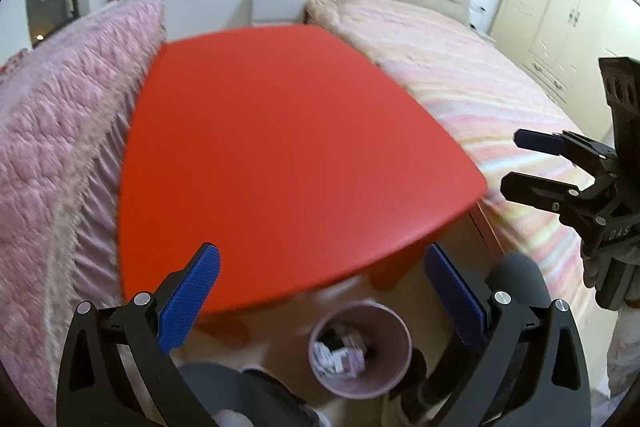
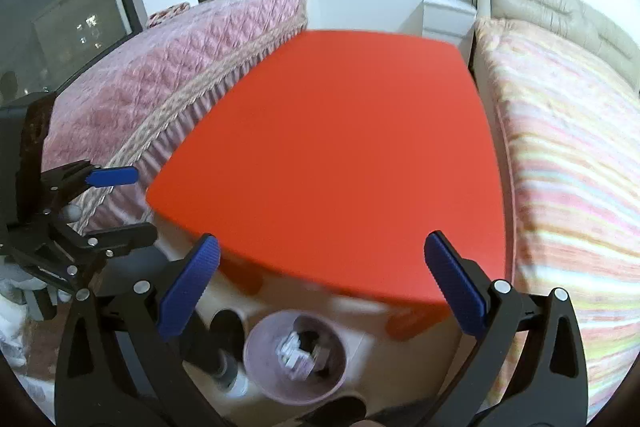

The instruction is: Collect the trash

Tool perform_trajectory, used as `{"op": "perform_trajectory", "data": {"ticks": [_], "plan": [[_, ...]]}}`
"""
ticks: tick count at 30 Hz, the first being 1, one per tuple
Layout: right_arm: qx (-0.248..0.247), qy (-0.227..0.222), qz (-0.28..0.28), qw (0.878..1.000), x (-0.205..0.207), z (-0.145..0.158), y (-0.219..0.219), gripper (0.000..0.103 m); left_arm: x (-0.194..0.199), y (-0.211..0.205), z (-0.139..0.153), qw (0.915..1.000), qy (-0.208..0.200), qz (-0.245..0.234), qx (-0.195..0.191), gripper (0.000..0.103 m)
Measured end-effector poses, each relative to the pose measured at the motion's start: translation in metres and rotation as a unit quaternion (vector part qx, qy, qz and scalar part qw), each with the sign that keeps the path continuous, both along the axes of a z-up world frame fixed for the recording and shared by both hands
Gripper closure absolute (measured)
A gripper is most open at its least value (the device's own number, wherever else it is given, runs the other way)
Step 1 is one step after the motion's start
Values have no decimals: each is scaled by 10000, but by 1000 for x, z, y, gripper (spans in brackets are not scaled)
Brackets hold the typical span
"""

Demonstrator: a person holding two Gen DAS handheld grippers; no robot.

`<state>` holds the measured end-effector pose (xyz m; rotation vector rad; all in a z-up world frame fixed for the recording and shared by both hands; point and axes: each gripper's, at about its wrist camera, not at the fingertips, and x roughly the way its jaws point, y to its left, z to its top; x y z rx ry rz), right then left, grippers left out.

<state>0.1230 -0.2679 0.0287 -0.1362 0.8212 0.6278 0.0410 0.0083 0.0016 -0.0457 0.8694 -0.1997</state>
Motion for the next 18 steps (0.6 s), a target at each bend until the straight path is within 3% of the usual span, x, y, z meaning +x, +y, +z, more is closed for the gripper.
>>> {"op": "perform_trajectory", "data": {"ticks": [8,18], "plan": [[202,-146,-41,9997,26,21,11,3,26,15,25,9988,-344,266,234,6],[251,-174,15,9995,35,28,14,3,42,21,28,9994,-209,86,-249,6]]}}
